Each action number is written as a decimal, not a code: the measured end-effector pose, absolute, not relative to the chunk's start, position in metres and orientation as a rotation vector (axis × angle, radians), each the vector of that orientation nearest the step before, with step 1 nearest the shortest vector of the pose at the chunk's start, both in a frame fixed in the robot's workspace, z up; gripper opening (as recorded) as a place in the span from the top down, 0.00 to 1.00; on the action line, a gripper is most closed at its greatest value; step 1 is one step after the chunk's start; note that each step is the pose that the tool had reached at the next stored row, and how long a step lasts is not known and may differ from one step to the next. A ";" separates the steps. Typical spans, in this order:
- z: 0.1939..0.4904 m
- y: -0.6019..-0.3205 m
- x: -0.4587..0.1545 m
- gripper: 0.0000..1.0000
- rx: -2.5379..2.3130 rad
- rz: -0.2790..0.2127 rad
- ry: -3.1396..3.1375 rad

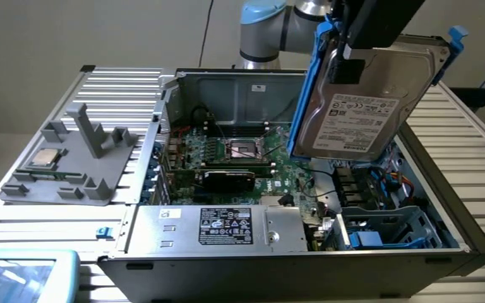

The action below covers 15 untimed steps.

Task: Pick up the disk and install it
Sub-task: 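Pick up the disk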

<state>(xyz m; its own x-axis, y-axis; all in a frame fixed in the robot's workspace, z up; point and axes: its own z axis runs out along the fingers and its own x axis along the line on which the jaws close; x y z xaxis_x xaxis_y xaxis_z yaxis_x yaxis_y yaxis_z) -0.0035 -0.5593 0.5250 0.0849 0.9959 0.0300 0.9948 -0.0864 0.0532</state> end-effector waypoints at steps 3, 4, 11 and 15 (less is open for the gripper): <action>0.525 -0.565 0.007 0.63 2.300 0.091 2.110; 0.525 -0.566 0.009 0.63 2.300 0.091 2.110; 0.525 -0.571 0.012 0.63 2.299 0.091 2.111; 0.525 -0.571 0.012 0.63 2.281 0.129 2.095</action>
